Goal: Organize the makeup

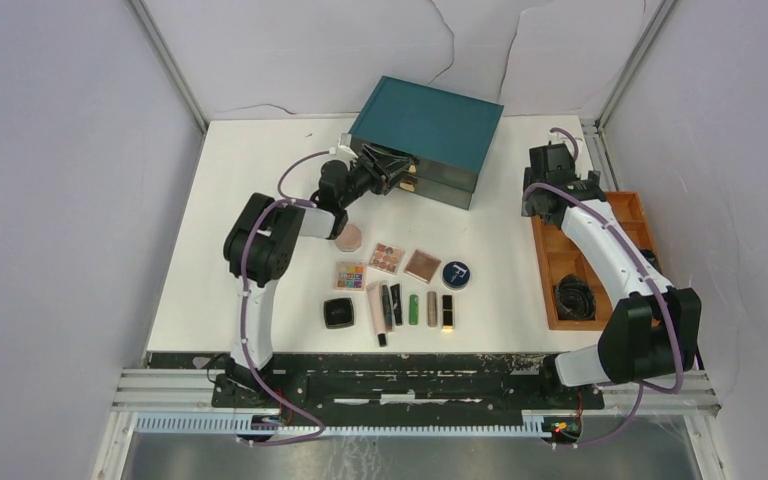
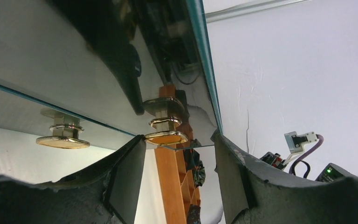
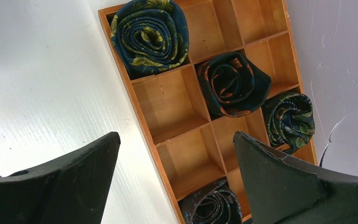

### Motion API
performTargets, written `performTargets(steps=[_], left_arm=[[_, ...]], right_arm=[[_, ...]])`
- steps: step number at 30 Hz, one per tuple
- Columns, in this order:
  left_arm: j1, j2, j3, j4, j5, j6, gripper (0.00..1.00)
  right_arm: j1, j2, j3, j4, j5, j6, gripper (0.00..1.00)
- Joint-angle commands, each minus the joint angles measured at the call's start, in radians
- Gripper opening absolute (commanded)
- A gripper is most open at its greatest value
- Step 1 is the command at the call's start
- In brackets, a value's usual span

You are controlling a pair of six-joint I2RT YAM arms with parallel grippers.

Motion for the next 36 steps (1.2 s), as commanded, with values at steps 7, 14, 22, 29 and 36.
performTargets(steps=[7,14,22,29,36], left_arm=[[-0.006,0.05,0.075,0.081,0.004,-0.053,0.47],[-0.006,0.04,0.071,0.078,0.025,-0.053,0.16],[-0.005,-0.025,0.003,0.071,0.055,-0.029,0.03],[-0.006,-0.066,-0.109,0.103,0.081,-0.012,0.03],[-0.005,-0.123,-0.213,0.118,0.11,0.004,0.03]], right_arm=[[0.004,0.012,0.041,-0.007,0.023,-0.015,0.99],[0.004,0.021,0.043,-0.009,0.018,-0.009,0.97],[0.004,0.02,0.034,-0.007,0.013,0.0,0.96],[0.004,0.019,0.025,-0.001,0.001,0.007,0.96],[0.004,0.017,0.012,0.005,-0.008,0.015,0.96]])
